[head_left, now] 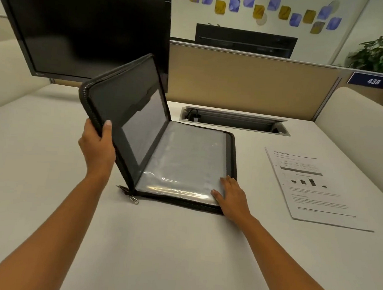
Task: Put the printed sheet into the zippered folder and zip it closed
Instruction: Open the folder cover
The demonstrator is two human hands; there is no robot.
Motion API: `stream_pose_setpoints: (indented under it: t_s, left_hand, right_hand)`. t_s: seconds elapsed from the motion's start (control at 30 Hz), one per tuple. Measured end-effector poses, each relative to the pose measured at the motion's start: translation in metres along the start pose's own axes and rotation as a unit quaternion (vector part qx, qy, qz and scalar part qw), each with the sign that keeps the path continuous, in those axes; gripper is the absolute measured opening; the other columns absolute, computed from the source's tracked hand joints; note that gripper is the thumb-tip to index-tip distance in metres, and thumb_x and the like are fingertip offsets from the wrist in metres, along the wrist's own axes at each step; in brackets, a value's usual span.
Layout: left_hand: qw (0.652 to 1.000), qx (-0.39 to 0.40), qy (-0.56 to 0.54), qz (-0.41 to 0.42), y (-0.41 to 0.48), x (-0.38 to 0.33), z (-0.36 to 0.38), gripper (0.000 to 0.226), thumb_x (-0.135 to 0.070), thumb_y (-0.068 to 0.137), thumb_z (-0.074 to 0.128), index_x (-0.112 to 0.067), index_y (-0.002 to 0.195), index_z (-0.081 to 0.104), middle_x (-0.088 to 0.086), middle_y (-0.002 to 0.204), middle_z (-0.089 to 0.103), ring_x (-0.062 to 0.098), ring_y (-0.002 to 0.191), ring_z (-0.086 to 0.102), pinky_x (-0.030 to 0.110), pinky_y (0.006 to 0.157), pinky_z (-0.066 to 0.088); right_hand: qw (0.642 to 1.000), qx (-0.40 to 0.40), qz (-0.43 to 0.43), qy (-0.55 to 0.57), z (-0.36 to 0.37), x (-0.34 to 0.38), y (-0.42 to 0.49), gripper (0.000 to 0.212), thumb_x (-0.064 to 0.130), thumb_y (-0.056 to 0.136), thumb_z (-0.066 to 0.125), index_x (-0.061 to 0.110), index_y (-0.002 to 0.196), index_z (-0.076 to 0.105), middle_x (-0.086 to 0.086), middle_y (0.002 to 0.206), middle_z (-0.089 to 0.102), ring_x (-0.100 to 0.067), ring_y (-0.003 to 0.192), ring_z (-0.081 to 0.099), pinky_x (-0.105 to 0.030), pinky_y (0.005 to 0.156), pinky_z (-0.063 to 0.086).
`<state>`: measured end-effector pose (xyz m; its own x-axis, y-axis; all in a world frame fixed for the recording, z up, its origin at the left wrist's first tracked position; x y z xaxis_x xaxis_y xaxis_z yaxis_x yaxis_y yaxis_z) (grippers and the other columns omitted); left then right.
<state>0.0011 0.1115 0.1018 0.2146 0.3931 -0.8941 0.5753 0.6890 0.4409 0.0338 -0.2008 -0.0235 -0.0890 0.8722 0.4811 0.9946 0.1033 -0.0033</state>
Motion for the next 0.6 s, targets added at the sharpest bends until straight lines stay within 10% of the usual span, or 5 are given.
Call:
stream_pose_setpoints:
  t_s: [0.4,0.6]
  left_hand:
    - [0.970,-0.114,0.116,-0.182,0.027,0.081,-0.047,0.074,-0.010,0.088,0.058,-0.005,0.145,0.012,0.016,0.149,0.029,0.034,0.133,0.035,0.042,0.111,0.030]
    - [0.912,0.054,0.389,-0.113,0.020,0.109,-0.047,0.068,-0.009,0.086,0.059,-0.004,0.144,0.023,0.019,0.155,0.005,0.034,0.143,0.002,0.056,0.113,0.006]
  right_hand:
    - [1.000,0.024,0.001,-0.015,-0.001,-0.008,0.007,0.057,0.045,0.092,0.039,0.022,0.142,0.022,-0.003,0.155,0.014,-0.021,0.143,0.011,-0.051,0.115,0.009]
    - [0.999,0.036,0.004,-0.026,-0.005,-0.011,0.007,0.055,0.043,0.094,0.036,0.023,0.142,0.021,-0.003,0.156,0.013,-0.021,0.144,0.009,-0.051,0.115,0.007]
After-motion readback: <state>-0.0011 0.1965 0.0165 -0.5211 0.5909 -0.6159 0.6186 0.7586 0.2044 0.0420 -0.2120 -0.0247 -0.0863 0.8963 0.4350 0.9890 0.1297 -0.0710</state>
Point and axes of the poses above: each hand's wrist, its own y-axis towards the middle knuckle, its own z-axis out of the palm, x = y × z, the point moved 3 cm from there along y, towards the middle knuckle
